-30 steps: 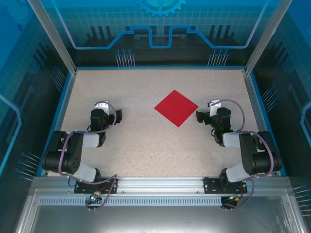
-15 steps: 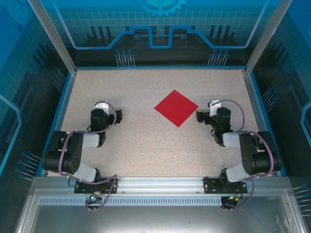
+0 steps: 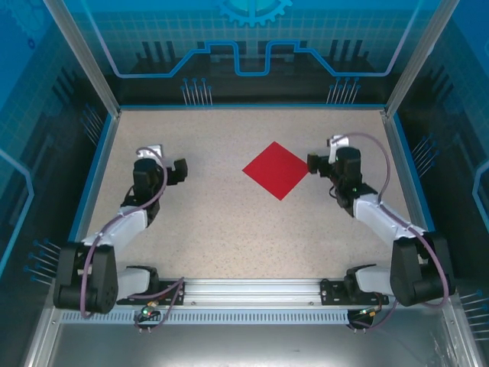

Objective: Fold a paper plane with a square sheet of paper (pick it up from the middle)
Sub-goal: Move the square sheet of paper to the center of the table.

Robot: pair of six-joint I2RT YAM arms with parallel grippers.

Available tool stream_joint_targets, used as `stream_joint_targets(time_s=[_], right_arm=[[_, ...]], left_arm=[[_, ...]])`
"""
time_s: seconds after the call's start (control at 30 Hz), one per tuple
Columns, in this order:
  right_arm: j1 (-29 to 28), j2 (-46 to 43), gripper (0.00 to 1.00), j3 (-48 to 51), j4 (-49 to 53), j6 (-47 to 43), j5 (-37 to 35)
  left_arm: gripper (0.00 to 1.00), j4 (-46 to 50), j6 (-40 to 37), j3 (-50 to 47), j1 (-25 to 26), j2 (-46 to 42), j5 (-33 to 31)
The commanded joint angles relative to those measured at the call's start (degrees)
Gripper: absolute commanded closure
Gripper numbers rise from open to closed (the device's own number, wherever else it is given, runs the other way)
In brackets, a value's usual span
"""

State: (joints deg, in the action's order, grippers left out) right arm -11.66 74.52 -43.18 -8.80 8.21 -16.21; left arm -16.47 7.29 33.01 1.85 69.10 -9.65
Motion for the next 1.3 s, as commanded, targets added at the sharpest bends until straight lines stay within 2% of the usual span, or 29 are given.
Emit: stream_joint_targets(time_s=[0.0,0.2,0.33,0.47,0.7,1.0,1.13,1.27], right_arm=[[-4.6,4.3,0.01,-9.2,22.9,10.2,-1.6],[-10.2,20.4,0.01,-25.0,32.9,18.6,14.3],[-11.9,29.0,0.01,-31.7,35.4,24.5,17.3],[-12.9,34.6,0.01,-35.0,36.4,28.5,17.1],[-13.8,38.9,0.02,-36.2,37.8,31.4,18.1],[-16.7,38.3,0.01,-29.4,35.7,35.1,16.4],[-19.2,36.2,0.01,-25.3,37.6,39.3,15.4],[-25.7,31.5,0.01,-18.5,38.2,46.5,15.6]], left_arm=[[0.01,21.4,8.7,6.5,0.7,-3.9,-1.6],[0.01,35.1,18.4,12.6,1.2,-6.3,5.9],[0.01,41.8,20.7,15.2,1.4,-6.2,7.3],[0.01,42.9,20.7,14.1,1.7,-7.2,9.2],[0.01,41.9,21.6,11.6,2.0,-8.1,11.5],[0.01,40.7,23.5,10.6,2.1,-7.8,11.6],[0.01,40.7,24.0,10.6,2.2,-7.8,11.9],[0.01,40.6,24.1,10.1,2.3,-7.8,12.6]])
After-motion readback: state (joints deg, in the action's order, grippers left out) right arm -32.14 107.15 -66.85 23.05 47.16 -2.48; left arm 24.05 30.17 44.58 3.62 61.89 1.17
